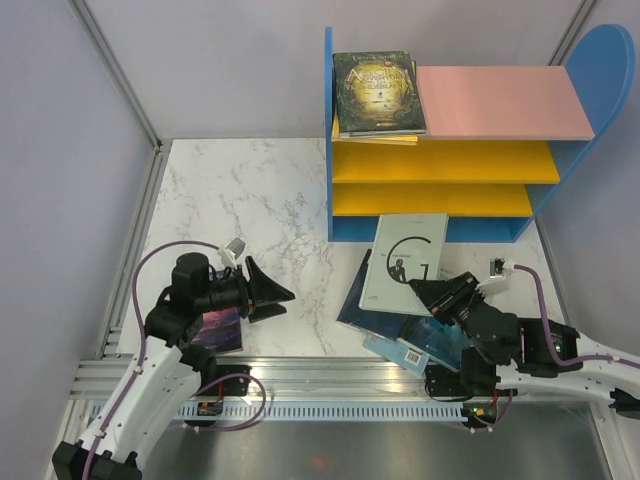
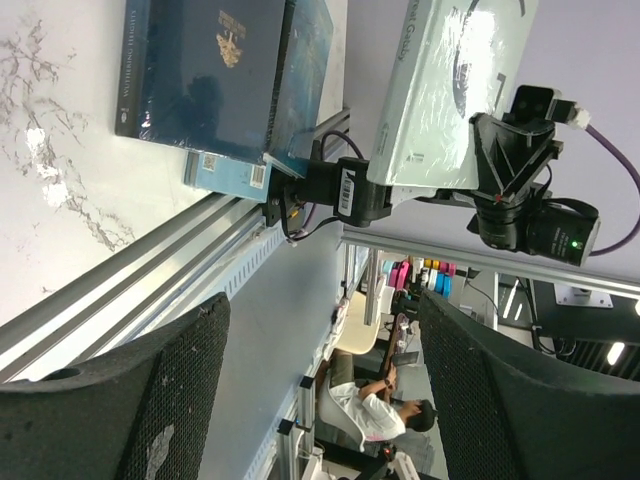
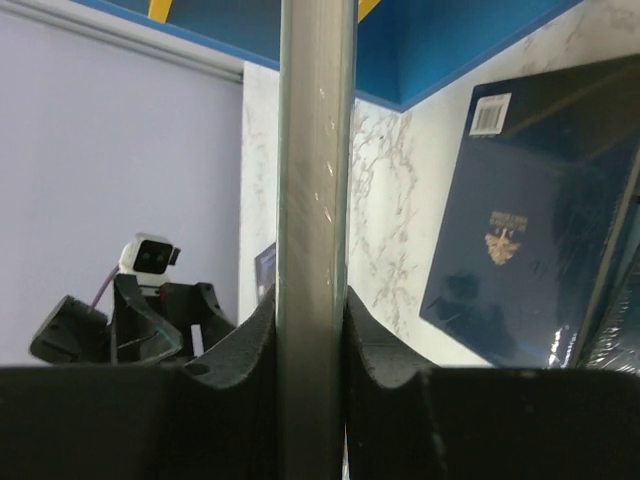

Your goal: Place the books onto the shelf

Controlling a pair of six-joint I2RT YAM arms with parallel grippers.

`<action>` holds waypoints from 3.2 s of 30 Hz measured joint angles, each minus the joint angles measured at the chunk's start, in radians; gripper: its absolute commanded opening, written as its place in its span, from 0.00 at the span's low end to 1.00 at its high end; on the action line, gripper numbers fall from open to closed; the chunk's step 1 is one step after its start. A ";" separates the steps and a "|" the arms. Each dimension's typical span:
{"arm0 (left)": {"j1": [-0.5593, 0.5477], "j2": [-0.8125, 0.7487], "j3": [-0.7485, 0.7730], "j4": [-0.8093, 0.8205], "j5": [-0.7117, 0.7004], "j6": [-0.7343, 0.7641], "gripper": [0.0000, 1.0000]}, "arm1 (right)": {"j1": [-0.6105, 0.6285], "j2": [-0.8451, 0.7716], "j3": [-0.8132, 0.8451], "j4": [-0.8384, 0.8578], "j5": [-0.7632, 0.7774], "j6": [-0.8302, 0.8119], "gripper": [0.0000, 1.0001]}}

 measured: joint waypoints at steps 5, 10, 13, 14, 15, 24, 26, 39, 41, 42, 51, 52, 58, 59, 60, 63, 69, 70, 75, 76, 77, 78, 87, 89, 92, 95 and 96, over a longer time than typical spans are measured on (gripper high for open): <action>0.000 -0.006 -0.017 -0.008 0.000 0.001 0.77 | -0.004 0.185 0.083 -0.032 0.029 -0.034 0.00; 0.000 -0.009 -0.022 -0.021 0.001 0.002 0.76 | -0.069 0.259 0.059 0.003 -0.036 -0.048 0.00; 0.000 -0.022 -0.024 -0.025 0.002 0.002 0.75 | -0.170 0.179 -0.013 0.073 -0.088 -0.082 0.00; 0.000 -0.028 -0.028 -0.025 0.002 0.002 0.74 | -0.209 0.157 -0.038 0.099 -0.113 -0.093 0.00; 0.000 -0.035 -0.034 -0.026 0.002 0.002 0.74 | -0.251 0.137 -0.064 0.139 -0.135 -0.109 0.00; 0.000 -0.066 -0.044 -0.080 0.003 0.013 0.72 | -0.661 0.306 -0.146 0.554 -0.640 -0.198 0.00; 0.000 -0.071 -0.037 -0.104 0.003 0.021 0.72 | -0.731 0.347 -0.137 0.594 -0.739 -0.210 0.00; 0.000 -0.079 -0.004 -0.179 0.002 0.066 0.72 | -0.937 0.370 -0.113 0.639 -1.006 -0.206 0.00; 0.000 -0.060 0.008 -0.179 0.002 0.077 0.72 | -0.955 0.352 -0.113 0.658 -1.003 -0.198 0.00; 0.000 -0.048 0.015 -0.179 0.002 0.083 0.72 | -0.967 0.344 -0.113 0.670 -1.003 -0.194 0.00; 0.000 0.052 0.071 -0.181 -0.001 0.135 0.71 | -1.084 0.506 -0.161 0.917 -1.058 -0.112 0.00; 0.000 0.062 0.076 -0.181 -0.001 0.141 0.71 | -1.097 0.549 -0.161 0.937 -1.062 -0.109 0.00; 0.000 0.124 0.113 -0.182 -0.012 0.174 0.71 | -1.130 0.779 -0.125 1.088 -1.083 -0.092 0.00; 0.000 0.135 0.120 -0.182 -0.016 0.179 0.71 | -1.130 0.820 -0.101 1.104 -1.089 -0.091 0.00; 0.000 0.143 0.126 -0.182 -0.018 0.183 0.71 | -1.130 0.882 -0.060 1.125 -1.104 -0.090 0.02; 0.000 0.166 0.136 -0.182 -0.023 0.195 0.71 | -1.131 0.988 0.008 1.154 -1.129 -0.090 0.13; 0.000 0.235 0.163 -0.183 -0.026 0.226 0.70 | -1.141 1.064 0.049 1.185 -1.155 -0.085 0.34; 0.000 0.246 0.169 -0.184 -0.027 0.231 0.70 | -1.144 1.065 0.049 1.180 -1.168 -0.087 0.39; 0.000 0.290 0.187 -0.183 -0.034 0.252 0.70 | -1.157 1.054 0.039 1.145 -1.217 -0.114 0.48; 0.000 0.298 0.187 -0.182 -0.034 0.255 0.70 | -1.159 1.044 0.031 1.135 -1.223 -0.118 0.51; 0.000 0.306 0.188 -0.182 -0.035 0.257 0.69 | -1.163 1.032 0.023 1.122 -1.231 -0.122 0.51; 0.000 0.314 0.188 -0.182 -0.035 0.259 0.69 | -1.166 1.020 0.014 1.110 -1.236 -0.130 0.52; 0.000 0.335 0.188 -0.180 -0.035 0.264 0.68 | -1.190 0.951 -0.011 1.025 -1.281 -0.166 0.52; 0.000 0.335 0.188 -0.180 -0.035 0.264 0.68 | -1.190 0.935 -0.018 1.014 -1.288 -0.169 0.52; 0.000 0.332 0.188 -0.180 -0.035 0.264 0.68 | -1.189 0.913 -0.036 1.007 -1.306 -0.170 0.50; 0.000 0.327 0.188 -0.180 -0.035 0.264 0.68 | -1.190 0.906 -0.049 1.004 -1.327 -0.170 0.50; 0.000 0.324 0.188 -0.180 -0.035 0.264 0.67 | -1.190 0.906 -0.052 1.008 -1.336 -0.170 0.49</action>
